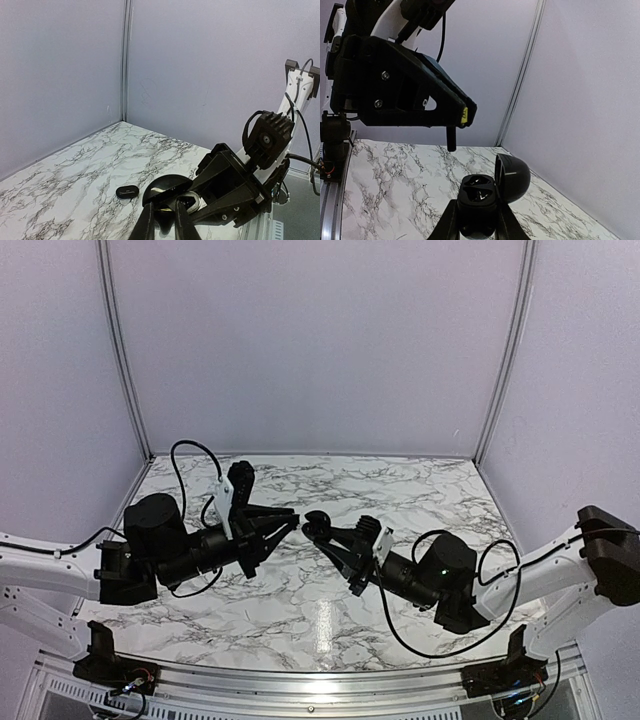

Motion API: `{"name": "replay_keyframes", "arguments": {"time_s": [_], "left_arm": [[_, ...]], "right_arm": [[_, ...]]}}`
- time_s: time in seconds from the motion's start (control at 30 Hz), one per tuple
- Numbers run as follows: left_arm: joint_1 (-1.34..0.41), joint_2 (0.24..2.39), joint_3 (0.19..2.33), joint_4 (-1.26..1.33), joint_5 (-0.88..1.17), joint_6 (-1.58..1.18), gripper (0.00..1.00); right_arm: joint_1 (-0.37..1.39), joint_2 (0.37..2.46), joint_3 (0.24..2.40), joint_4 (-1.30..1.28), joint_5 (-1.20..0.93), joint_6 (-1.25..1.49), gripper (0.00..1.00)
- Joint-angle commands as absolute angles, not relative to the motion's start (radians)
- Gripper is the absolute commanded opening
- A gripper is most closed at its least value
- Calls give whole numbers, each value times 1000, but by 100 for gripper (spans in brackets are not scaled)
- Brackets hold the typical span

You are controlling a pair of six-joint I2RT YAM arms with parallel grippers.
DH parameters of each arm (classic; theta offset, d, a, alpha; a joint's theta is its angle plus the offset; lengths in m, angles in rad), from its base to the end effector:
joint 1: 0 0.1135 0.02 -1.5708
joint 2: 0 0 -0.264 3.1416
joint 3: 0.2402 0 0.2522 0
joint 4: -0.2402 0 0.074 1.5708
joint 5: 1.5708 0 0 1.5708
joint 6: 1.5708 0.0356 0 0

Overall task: Insert the wireless bluetooth earbuds into the charging case
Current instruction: Insert the right earbud into the right side groove of the charging case.

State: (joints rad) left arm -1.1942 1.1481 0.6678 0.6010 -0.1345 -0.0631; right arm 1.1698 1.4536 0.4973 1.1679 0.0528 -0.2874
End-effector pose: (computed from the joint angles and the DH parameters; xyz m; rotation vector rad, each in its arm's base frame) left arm 0.1019 -0.2448 0.3074 0.7147 1.3410 -0.9231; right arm 0.1136 0.2630 0.2331 -0.8942 1.0704 0.7034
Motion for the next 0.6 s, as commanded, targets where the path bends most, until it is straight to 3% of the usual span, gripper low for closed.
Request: {"name": "replay_keyframes", "arguments": {"time_s": [0.0,0.57], "left_arm": [[-1204,1188,729,653,-163,-68,6],[-1210,1277,757,673,-176,-96,4]], "right_arm": [[1181,1472,547,1147,97,-272,0],[1187,1457,546,1146,91,-277,0]]}}
